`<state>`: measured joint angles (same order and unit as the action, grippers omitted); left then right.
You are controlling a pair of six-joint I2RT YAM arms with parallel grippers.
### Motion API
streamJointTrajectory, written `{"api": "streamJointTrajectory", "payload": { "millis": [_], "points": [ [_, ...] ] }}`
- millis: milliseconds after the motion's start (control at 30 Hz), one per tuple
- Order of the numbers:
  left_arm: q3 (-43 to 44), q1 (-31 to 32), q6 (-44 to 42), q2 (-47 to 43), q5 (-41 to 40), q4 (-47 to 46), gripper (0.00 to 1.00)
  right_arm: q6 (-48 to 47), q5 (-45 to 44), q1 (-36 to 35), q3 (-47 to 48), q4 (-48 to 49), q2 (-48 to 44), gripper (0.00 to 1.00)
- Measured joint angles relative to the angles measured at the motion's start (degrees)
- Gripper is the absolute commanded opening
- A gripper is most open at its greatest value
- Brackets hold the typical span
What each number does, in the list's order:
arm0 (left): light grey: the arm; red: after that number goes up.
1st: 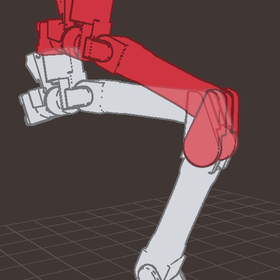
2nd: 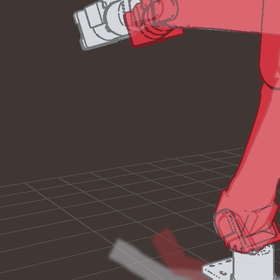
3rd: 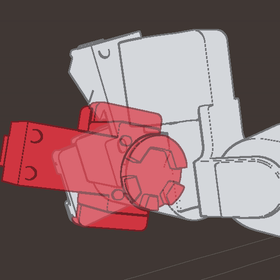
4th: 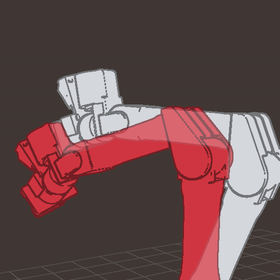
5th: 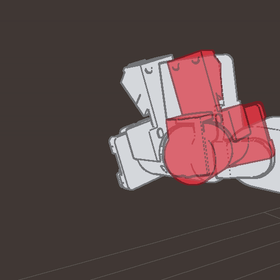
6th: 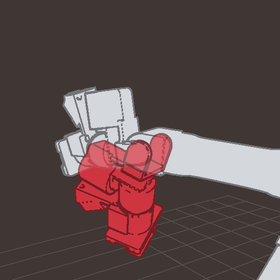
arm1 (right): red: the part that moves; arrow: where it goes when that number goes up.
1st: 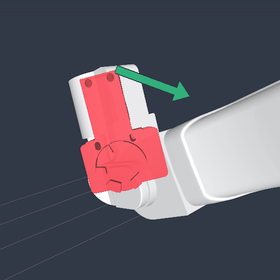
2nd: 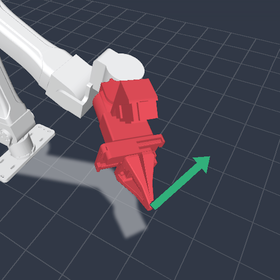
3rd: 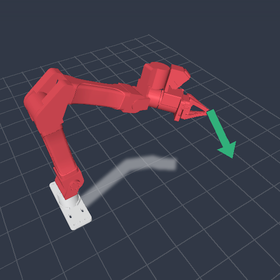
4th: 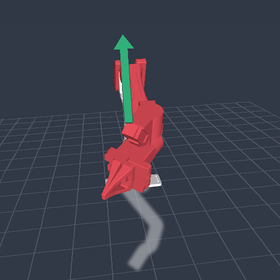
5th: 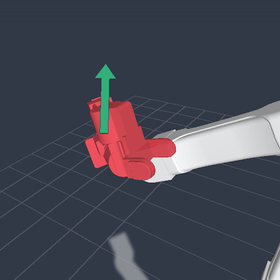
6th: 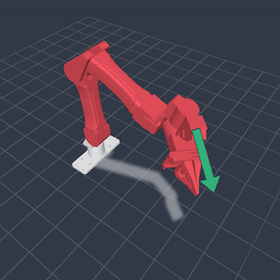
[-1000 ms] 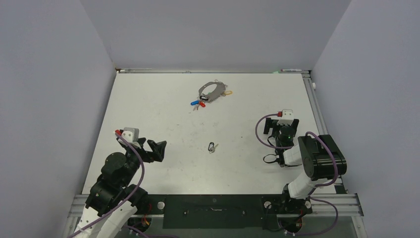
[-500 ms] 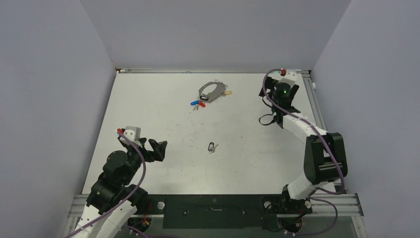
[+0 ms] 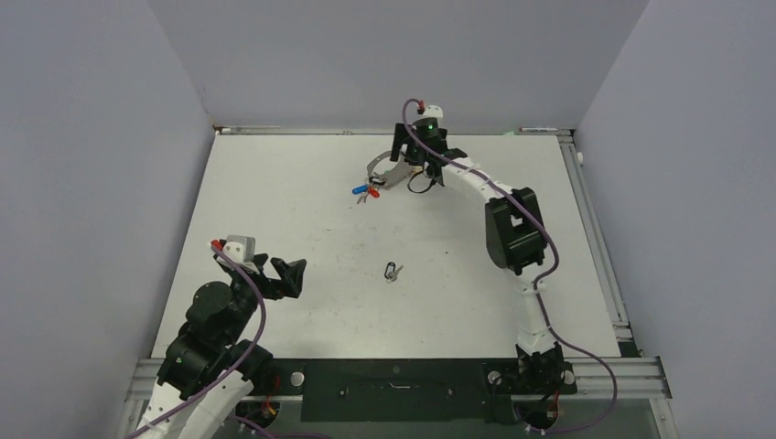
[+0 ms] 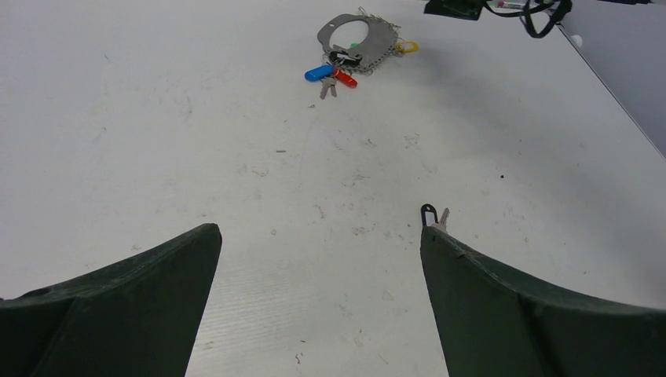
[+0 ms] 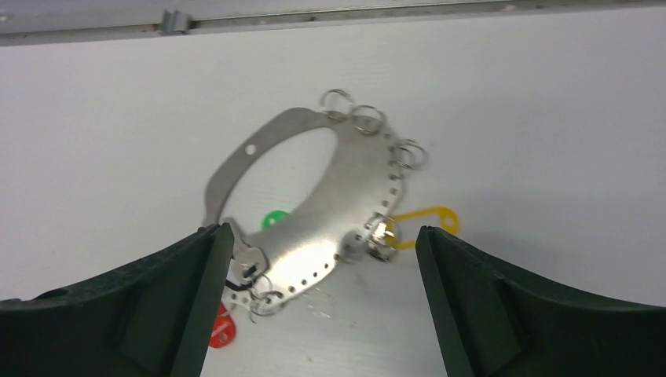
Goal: Put the keys on the keyring
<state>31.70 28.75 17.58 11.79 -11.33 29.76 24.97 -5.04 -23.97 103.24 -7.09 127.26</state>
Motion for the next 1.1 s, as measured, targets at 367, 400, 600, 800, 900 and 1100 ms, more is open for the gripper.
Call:
{"api": "streamJointTrajectory", "payload": {
  "millis": [367,400,600,800,900,1100],
  "points": [
    [0.0,0.0,0.0,-0.3,0.0,0.0,0.96,1.9,10.9,-3.1,28.0,-2.5,24.5,0.85],
    [0.0,0.0,0.0,-0.3,0.0,0.0,0.96,2.0,11.5,-3.1,29.0,-2.6,25.1,0.85],
    [0.0,0.0,0.0,-0.3,0.0,0.0,0.96,2.1,13.1,-3.4,30.9,-2.1,26.9,0.84],
    [0.0,-0.1,0.0,-0.3,0.0,0.0,0.96,2.1,14.3,-4.0,31.2,-1.6,27.3,0.84],
    [0.0,-0.1,0.0,-0.2,0.0,0.0,0.96,1.6,14.4,-4.3,31.0,-1.8,27.2,0.83],
    [0.0,-0.4,0.0,0.3,0.0,0.0,0.96,-0.4,14.4,-4.7,24.1,-2.1,22.9,0.83]
  ]
}}
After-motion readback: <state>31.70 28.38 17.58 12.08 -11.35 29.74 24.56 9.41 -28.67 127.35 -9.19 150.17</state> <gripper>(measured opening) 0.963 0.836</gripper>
